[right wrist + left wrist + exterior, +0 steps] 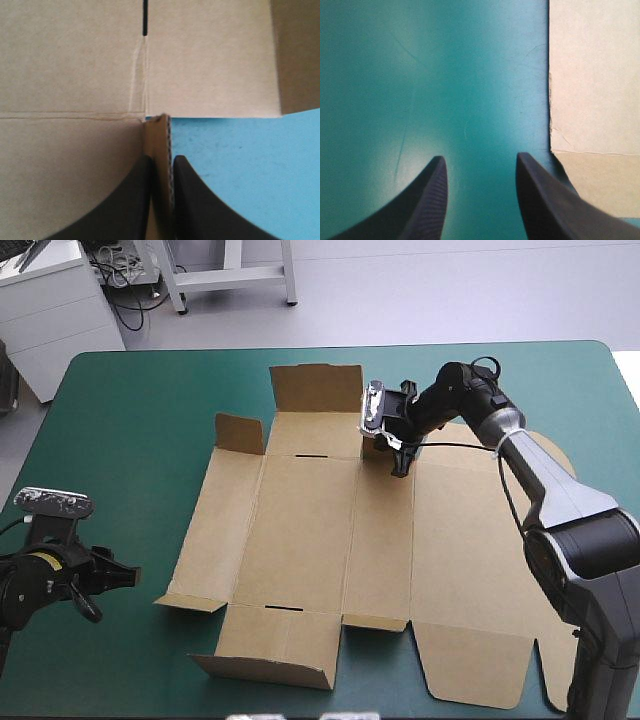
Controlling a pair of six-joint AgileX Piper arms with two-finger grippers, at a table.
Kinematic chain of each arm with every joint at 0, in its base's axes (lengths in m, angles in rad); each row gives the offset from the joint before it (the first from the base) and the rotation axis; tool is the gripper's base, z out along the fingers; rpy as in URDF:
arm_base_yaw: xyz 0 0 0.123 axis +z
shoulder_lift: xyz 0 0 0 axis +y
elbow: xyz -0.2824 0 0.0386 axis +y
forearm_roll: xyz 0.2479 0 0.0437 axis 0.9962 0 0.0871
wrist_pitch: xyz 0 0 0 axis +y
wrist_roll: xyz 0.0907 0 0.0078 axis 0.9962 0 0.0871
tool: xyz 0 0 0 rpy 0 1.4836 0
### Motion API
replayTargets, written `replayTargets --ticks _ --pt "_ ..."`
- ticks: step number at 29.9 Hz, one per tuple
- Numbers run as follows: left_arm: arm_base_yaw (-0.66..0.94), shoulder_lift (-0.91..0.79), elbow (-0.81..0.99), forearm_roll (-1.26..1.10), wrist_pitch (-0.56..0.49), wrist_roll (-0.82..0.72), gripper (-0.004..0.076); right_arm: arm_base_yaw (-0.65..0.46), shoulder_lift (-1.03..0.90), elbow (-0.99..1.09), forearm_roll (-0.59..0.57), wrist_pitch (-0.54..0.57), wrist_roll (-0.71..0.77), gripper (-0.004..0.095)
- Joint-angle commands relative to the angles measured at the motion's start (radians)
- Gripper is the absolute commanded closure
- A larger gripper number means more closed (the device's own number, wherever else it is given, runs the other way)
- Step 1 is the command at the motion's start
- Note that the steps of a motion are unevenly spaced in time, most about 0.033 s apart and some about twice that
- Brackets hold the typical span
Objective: Fold the box
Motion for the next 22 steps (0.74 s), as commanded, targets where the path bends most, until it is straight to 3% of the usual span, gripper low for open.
replayTargets --ticks 1,6,13,17,22 --pt "-0.001 0.005 -0.032 -0.014 -0.047 0.002 0.0360 -0.001 -0.056 -0.033 0.037 -0.121 -0.017 0.0563" --pt "-0.001 0.041 -0.032 -0.046 -0.031 0.002 0.0269 -0.001 -0.070 -0.033 0.036 -0.196 0.103 0.0336" --pt "-0.001 0.136 -0.032 -0.041 -0.028 -0.007 0.0248 -0.025 -0.214 -0.034 0.014 -0.192 0.395 0.0322" --pt "-0.001 0.212 -0.032 -0.032 -0.018 -0.031 0.0248 -0.050 -0.326 -0.034 -0.042 -0.108 0.653 0.0322" --pt "0.003 0.267 -0.075 -0.064 -0.020 -0.051 0.0248 -0.108 -0.443 -0.034 -0.078 0.130 0.879 0.0322"
